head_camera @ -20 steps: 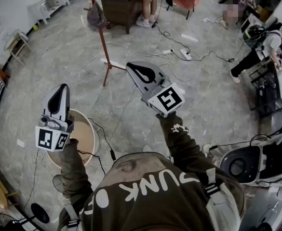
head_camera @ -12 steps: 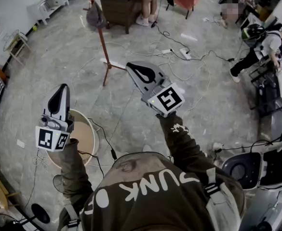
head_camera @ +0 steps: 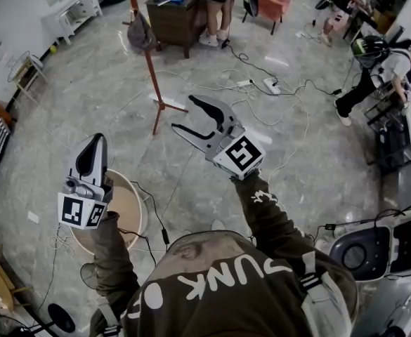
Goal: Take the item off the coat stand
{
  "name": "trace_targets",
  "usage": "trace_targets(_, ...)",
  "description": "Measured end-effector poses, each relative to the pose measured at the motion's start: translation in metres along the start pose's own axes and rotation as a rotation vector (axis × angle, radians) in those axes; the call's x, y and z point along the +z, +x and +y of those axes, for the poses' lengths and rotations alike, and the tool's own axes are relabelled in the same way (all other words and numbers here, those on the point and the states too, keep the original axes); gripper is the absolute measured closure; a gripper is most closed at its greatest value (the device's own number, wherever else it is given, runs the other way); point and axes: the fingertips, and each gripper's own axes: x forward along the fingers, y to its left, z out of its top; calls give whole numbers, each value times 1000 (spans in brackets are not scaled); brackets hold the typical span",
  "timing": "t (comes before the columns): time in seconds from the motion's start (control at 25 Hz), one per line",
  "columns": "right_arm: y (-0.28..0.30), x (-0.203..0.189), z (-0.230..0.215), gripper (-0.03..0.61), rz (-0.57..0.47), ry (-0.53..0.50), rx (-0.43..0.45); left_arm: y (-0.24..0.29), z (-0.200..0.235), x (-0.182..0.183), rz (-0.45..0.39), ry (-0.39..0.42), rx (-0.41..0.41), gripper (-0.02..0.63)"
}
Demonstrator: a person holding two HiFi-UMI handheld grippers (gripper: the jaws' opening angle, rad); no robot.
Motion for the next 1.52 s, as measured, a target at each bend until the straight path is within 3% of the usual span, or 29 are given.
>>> trace_targets(0.16,6,-2,7,111,18,-24,50,4,1,0,5,-3,2,609)
trace_targets(0.32,8,-4,10,37,7,-45,72,5,2,-4,8,-1,8,609)
trace_targets(0.88,1,-8,-13,28,-20,-14,46,17,-4,-7,30,11,27,609)
trace_targets(1.52,-47,-19,-55,26,-56,13,70,54,-58,-14,72,24,62,609)
